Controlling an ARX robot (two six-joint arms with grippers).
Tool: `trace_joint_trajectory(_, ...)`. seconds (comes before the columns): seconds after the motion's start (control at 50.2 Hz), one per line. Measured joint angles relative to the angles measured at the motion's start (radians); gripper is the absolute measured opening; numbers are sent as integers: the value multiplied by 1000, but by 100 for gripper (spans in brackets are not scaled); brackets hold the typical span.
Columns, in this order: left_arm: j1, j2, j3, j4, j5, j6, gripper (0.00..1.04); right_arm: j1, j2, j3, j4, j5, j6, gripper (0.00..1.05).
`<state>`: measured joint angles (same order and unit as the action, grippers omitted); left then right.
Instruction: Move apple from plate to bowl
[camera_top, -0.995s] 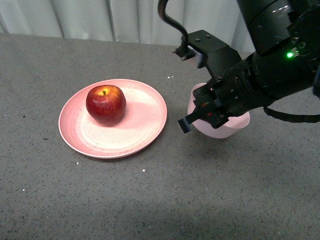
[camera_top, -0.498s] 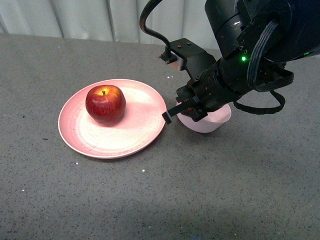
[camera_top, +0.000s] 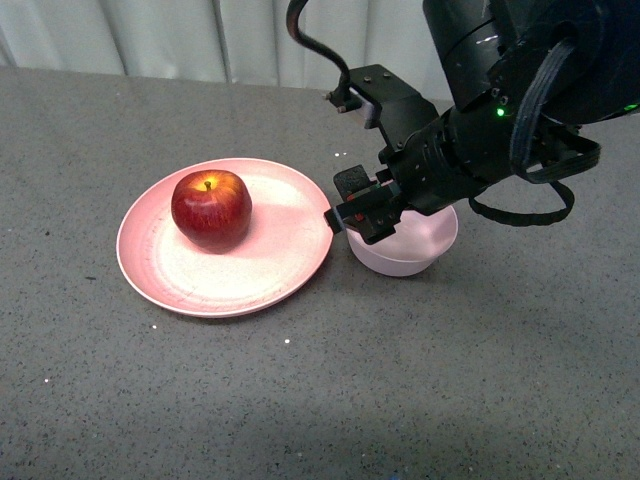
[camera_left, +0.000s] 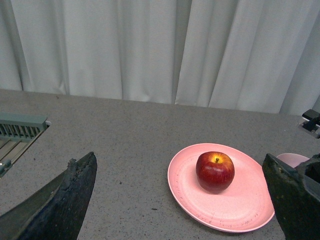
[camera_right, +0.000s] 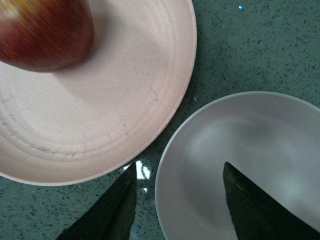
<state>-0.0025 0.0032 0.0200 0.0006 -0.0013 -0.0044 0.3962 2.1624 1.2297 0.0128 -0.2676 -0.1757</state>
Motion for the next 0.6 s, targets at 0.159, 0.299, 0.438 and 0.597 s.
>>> trace_joint_trajectory(0.159,0,0,0,0,0,0,98,-60,-140,-98,140,-26,114,80)
trace_joint_trajectory(0.299,0,0,0,0,0,0,98,-160,-360,-281,344,83,153,95)
trace_joint_trajectory(0.438,0,0,0,0,0,0,98,-264,-543,-483,498,161,140,95)
trace_joint_trajectory(0.597,0,0,0,0,0,0,98,-359,-701,-674,605,176,127,94)
